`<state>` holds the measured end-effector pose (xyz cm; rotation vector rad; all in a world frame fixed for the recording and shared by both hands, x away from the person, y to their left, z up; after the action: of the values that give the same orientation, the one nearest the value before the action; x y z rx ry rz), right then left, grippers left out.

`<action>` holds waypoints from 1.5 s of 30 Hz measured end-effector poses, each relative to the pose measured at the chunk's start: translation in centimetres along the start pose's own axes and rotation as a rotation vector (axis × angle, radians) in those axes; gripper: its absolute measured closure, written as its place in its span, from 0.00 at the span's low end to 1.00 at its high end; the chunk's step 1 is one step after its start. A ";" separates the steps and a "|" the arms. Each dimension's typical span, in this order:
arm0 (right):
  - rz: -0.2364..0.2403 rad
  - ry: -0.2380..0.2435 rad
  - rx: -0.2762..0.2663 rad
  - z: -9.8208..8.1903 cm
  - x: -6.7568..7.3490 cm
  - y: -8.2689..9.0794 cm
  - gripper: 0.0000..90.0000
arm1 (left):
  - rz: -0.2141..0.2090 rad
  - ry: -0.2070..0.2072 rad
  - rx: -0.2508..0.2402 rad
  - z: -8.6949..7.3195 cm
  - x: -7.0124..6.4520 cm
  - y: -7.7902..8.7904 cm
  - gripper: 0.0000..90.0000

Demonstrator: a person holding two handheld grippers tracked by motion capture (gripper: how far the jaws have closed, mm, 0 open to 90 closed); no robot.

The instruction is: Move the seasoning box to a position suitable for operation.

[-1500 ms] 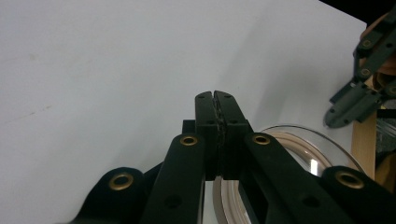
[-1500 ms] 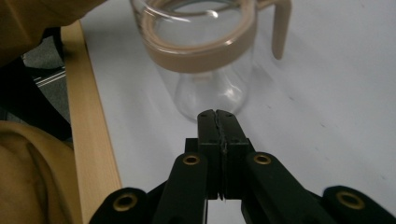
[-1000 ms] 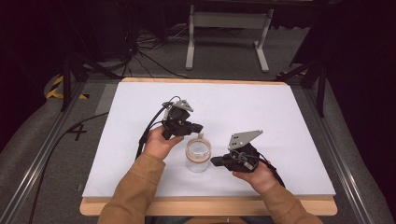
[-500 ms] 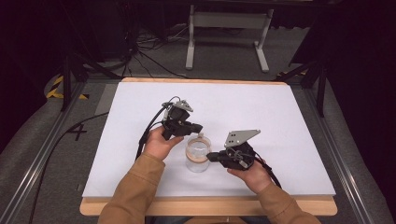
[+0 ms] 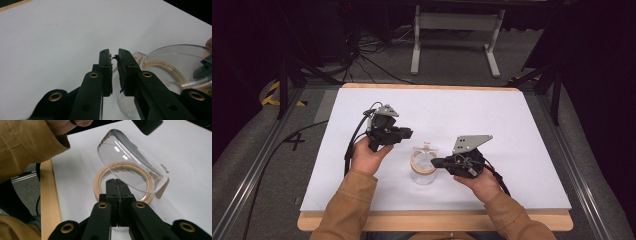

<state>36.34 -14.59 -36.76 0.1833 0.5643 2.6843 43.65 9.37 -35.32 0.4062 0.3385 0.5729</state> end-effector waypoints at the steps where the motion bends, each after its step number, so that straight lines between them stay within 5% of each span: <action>1: 0.000 0.000 0.000 0.0 0.0 0.0 1.00 | 0.011 0.009 -0.006 -0.1 0.1 0.5 0.90; 13: 0.015 0.022 -0.043 1.1 -0.5 -0.2 1.00 | 0.068 0.052 -0.052 -1.2 0.9 4.2 0.88; 24: 0.015 0.007 -0.078 1.5 -1.2 -0.3 1.00 | 0.084 0.076 -0.061 -1.9 1.3 5.5 0.88; 45: -0.132 -0.055 -0.135 0.9 -3.6 0.4 1.00 | 0.081 0.090 -0.064 -2.0 1.2 5.7 0.88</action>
<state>39.67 -16.00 -35.92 0.1754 0.3637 2.5691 41.19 15.02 -34.69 0.3342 0.3901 0.6813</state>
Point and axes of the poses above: each handheld gripper's, and its own axes: y roughly backward along the jaws, z roughly out of its top, x roughly to its left, the point moved 2 cm from there along -y, roughly forward along the jaws, and after that the axes turned 10 degrees about -x, right-handed, at the moved point
